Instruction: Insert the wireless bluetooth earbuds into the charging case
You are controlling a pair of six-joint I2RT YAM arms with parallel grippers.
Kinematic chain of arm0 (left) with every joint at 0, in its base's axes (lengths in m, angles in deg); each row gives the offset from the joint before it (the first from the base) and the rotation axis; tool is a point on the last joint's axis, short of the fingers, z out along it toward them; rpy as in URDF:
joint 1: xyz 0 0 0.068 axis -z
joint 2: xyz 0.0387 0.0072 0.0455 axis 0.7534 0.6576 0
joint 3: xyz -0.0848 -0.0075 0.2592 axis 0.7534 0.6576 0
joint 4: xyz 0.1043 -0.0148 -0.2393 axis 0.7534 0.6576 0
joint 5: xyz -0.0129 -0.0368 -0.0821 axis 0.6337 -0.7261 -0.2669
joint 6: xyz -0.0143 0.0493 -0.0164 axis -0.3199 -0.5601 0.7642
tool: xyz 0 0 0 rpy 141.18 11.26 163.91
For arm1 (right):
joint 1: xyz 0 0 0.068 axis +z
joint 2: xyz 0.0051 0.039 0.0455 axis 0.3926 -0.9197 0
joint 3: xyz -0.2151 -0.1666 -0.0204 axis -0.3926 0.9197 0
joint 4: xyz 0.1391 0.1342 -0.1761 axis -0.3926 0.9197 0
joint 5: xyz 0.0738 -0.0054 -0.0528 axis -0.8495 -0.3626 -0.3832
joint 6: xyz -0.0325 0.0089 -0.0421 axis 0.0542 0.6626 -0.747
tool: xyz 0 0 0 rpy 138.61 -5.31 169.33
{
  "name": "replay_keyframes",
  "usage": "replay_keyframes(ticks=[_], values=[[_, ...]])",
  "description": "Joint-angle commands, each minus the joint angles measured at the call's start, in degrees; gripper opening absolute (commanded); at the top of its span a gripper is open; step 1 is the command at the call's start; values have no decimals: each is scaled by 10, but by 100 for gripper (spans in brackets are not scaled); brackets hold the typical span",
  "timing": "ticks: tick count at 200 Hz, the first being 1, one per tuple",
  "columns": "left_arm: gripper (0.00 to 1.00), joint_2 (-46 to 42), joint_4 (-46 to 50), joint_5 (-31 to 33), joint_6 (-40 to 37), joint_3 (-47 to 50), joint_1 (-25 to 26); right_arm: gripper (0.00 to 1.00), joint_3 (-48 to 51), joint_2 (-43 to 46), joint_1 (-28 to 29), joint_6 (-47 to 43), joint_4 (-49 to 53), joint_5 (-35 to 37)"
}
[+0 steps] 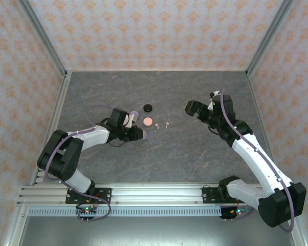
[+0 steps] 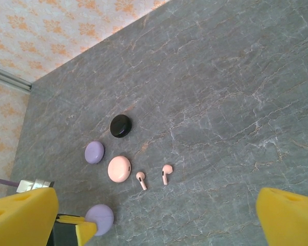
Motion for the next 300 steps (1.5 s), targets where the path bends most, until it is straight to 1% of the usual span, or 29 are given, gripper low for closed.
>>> replay_keyframes(ticks=[1,22,41,64,84,98,122,135,157,187,212,226,261,300], values=[[21,7,1,8,-8,6,1,99,1,-2,-2,-3,2,-1],[26,12,9,23,-14,8,1,99,0,-3,-2,-4,5,-2],[35,10,14,37,-19,12,0,99,-1,-5,-2,-11,8,-5],[43,-4,25,57,-26,12,0,99,-6,-12,-2,-27,19,-6],[50,-28,36,76,-31,10,-1,100,-16,-26,-3,-61,33,-21],[55,-55,48,92,-38,6,-2,97,-26,-41,-3,-88,44,-42],[63,-116,71,128,-47,-5,-5,88,-53,-75,4,-132,69,-76],[67,-156,85,155,-52,-12,-8,85,-78,-118,19,-160,90,-75],[74,-224,106,214,-60,-20,-12,81,-141,-189,64,-201,134,-43],[80,-318,121,309,-67,-18,-13,81,-243,-305,132,-251,189,14],[86,-387,124,374,-72,-3,-13,81,-338,-412,175,-302,226,33],[88,-417,130,394,-76,5,-13,81,-390,-468,191,-335,245,35],[90,-458,158,414,-83,16,-15,81,-511,-593,220,-427,293,31],[91,-470,172,421,-84,22,-16,77,-622,-692,226,-467,337,14]])
